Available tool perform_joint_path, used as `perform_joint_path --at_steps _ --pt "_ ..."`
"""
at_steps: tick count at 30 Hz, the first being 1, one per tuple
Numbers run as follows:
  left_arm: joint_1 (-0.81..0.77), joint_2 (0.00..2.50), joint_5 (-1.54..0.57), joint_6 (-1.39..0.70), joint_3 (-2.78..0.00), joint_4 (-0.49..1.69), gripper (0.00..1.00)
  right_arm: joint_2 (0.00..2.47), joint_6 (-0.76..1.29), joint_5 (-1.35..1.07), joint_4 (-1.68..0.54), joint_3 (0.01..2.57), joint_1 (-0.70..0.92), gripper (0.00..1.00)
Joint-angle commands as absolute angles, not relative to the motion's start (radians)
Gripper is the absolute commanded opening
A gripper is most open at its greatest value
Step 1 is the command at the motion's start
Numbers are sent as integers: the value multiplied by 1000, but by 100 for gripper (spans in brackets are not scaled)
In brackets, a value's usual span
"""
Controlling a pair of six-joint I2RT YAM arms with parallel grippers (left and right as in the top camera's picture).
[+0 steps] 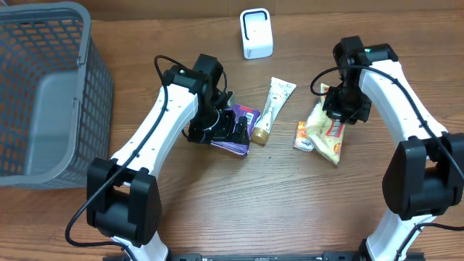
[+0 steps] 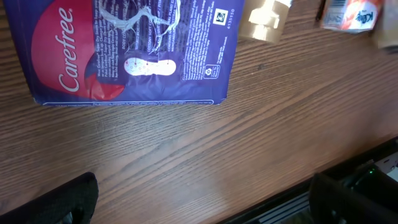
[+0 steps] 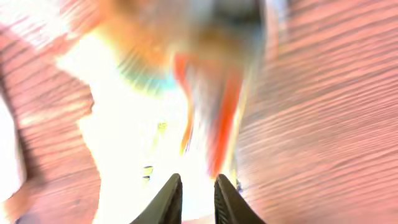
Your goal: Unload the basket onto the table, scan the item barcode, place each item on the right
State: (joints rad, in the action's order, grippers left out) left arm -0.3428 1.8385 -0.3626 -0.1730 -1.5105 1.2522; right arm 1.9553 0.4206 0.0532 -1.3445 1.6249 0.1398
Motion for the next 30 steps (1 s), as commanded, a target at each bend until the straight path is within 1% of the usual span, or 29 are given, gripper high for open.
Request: perform_joint_path --at_steps 1,2,3,5,6,7,8,11,12,14,16,18,21,22,23,26,28,30 --pt "-341 1848 -356 -160 -1506 1258 100 1940 467 195 -1314 1624 136 21" --pt "-341 1848 -356 -161 -1506 1260 100 1940 471 205 -1305 1618 132 22" --pt "-341 1848 -356 -160 -1506 1261 100 1940 471 207 -1298 1611 128 26" --pt "-341 1848 -356 -160 -1506 1263 100 1940 472 205 -1282 1593 117 48" --pt "-341 1848 -356 -160 -1506 1262 100 1940 472 200 -1276 1583 113 50" --pt "-341 1848 -356 -161 -1506 1261 100 1940 471 187 -1271 1573 109 50" --pt "-341 1848 -356 -161 -1506 1259 100 1940 471 162 -1269 1565 106 47" --pt "-341 1848 -356 -161 -1506 1253 100 1940 465 49 -1267 1554 105 25" --pt "-341 1848 -356 -161 -1506 1252 100 1940 464 14 -1265 1550 106 20" --pt "-341 1848 -356 -161 -1506 1251 100 1940 464 -7 -1261 1547 108 17" --pt "-341 1848 -356 -161 -1506 1252 100 1940 464 -33 -1245 1538 111 16" --pt "-341 1848 -356 -161 -1506 1253 100 1940 455 -68 -1225 1525 113 17" --pt "-341 1848 -356 -161 -1506 1247 100 1940 379 -146 -1190 1499 116 19" --pt "-341 1848 -355 -161 -1506 1242 100 1940 373 -157 -1185 1493 116 18" --pt "-341 1848 -347 -162 -1506 1235 100 1940 373 -160 -1185 1493 116 15" --pt "-340 1848 -242 -239 -1506 1211 100 1939 374 -164 -1188 1495 116 13" --pt "-341 1848 -125 -325 -1506 1200 100 1939 374 -180 -1197 1504 115 8" --pt "-340 1850 -54 -376 -1506 1194 100 1937 374 -189 -1218 1522 116 4"
